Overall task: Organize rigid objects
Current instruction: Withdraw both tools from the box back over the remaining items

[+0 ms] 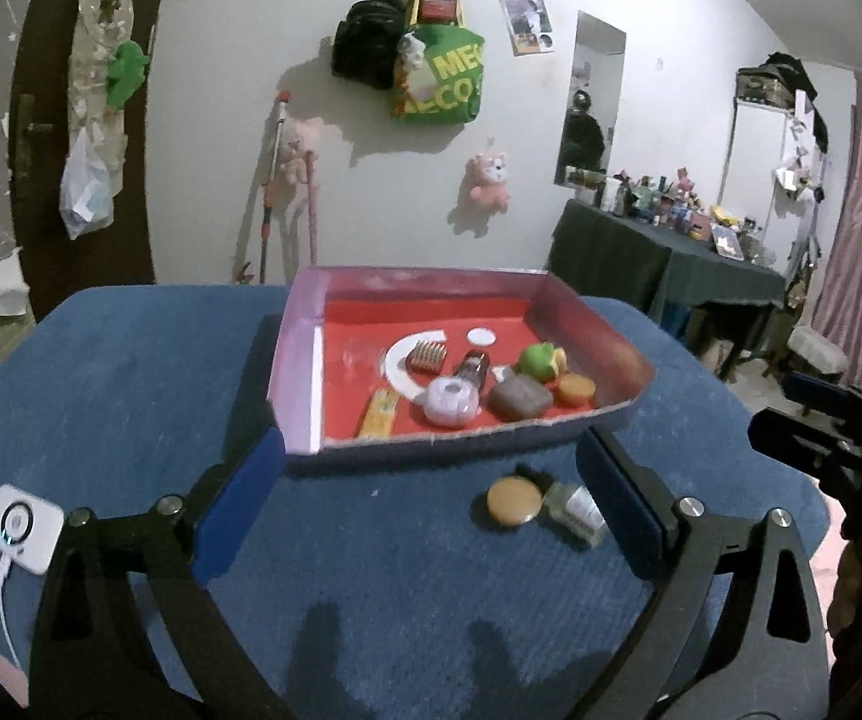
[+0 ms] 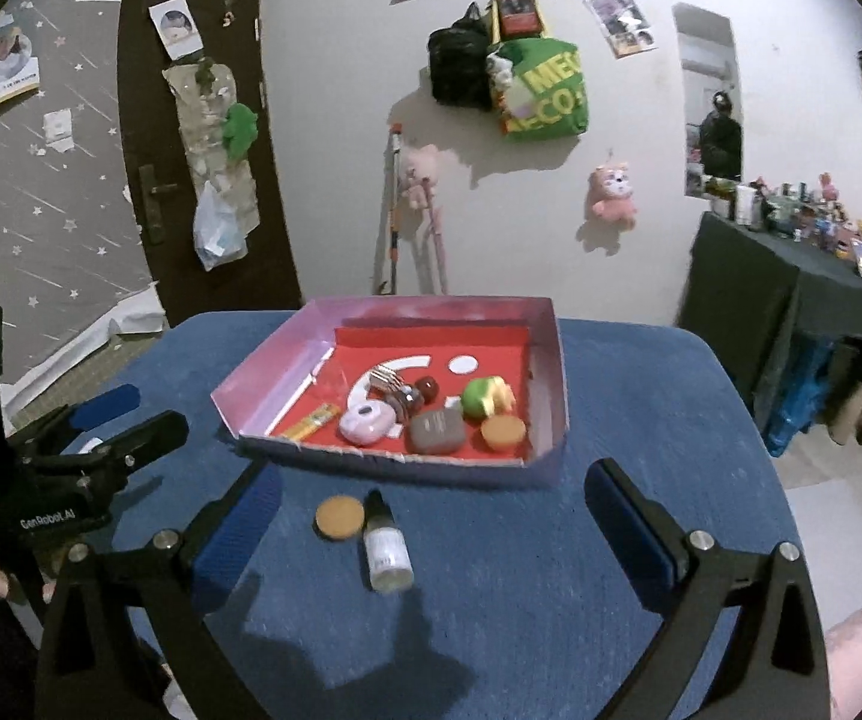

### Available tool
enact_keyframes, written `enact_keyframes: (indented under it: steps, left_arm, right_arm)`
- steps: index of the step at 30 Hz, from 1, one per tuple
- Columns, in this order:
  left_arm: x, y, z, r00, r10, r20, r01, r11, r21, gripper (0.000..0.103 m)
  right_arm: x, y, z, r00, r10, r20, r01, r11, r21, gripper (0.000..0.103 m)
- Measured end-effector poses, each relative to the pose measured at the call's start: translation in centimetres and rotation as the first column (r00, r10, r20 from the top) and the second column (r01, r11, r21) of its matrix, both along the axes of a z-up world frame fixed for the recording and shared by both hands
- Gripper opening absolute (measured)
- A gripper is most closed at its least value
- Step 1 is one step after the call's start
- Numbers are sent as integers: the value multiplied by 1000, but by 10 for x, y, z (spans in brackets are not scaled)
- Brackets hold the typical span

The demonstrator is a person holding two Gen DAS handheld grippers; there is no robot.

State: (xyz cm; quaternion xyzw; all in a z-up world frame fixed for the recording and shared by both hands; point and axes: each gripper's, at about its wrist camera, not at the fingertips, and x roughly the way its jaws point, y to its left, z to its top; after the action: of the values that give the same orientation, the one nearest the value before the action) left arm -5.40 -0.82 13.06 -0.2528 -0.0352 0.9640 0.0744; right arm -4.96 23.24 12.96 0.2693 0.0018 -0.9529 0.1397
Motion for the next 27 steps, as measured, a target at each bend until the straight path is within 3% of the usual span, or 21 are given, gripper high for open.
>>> enact_keyframes:
  steps: [4,13,27]
  left_arm:
    - [7,3,-20,999,-1,35,2,1000,-9,99]
    - [1,6,-59,990,11,144,-7,1000,-27,99]
    - [-10,6,-70,982,-2,188,8,1000,-27,99]
  right_arm:
    - [11,-2,-21,1000,-7,6,7,1000,16,103]
    - [-3,-6,-70,994,-19,108,17,1000,18,103]
    - [-18,-10,-88,986,-7,165,4,1000,15,103]
